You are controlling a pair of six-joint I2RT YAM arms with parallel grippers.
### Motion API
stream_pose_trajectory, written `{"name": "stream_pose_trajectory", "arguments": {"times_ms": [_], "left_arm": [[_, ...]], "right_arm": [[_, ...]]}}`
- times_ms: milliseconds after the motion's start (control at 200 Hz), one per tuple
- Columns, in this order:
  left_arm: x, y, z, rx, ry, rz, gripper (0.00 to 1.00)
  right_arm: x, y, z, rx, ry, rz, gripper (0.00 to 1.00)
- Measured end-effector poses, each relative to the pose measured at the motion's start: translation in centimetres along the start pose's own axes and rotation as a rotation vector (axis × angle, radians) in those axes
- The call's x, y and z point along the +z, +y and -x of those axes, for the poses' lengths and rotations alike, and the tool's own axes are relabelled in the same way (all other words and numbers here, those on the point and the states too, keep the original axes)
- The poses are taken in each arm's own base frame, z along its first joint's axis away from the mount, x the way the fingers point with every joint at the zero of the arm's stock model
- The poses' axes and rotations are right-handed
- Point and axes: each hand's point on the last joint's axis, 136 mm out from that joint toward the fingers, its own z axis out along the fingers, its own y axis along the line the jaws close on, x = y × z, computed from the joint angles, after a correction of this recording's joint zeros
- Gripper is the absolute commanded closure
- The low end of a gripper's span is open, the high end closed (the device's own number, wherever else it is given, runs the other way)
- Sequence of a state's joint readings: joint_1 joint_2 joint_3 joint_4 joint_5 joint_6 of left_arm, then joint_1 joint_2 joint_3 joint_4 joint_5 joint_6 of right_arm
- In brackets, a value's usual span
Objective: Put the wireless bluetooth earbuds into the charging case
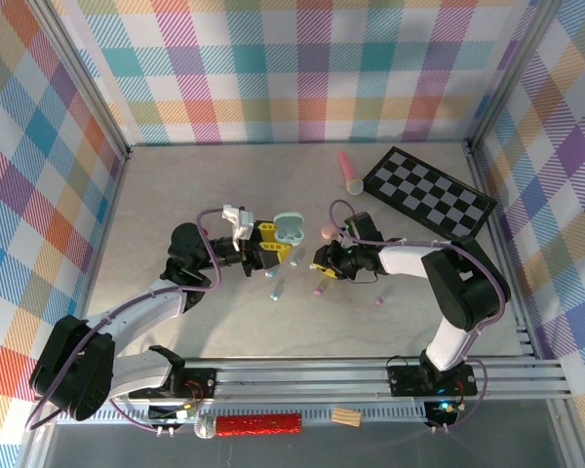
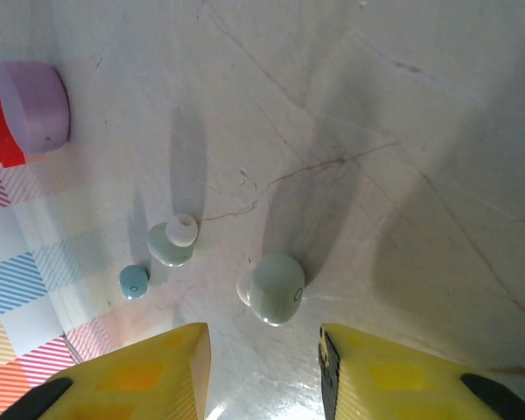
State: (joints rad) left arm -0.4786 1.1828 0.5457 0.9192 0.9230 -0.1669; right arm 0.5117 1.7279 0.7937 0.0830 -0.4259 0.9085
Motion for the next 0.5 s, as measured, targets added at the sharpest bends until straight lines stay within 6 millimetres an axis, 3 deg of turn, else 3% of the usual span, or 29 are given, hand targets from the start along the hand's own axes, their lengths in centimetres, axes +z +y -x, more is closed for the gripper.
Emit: {"name": "stream_pose_trajectory", "arguments": {"times_ms": [405, 500], "left_arm": [[0.0, 0.0, 0.0, 0.002, 0.0, 0.0, 0.63], [0.0, 0.0, 0.0, 0.002, 0.0, 0.0, 0.63]], "right_arm": [[0.9, 0.1, 0.6, 0.001, 0.009, 0.007, 0.63], [1.1, 0.2, 0.6, -0.001, 0.011, 0.015, 0.67]]}}
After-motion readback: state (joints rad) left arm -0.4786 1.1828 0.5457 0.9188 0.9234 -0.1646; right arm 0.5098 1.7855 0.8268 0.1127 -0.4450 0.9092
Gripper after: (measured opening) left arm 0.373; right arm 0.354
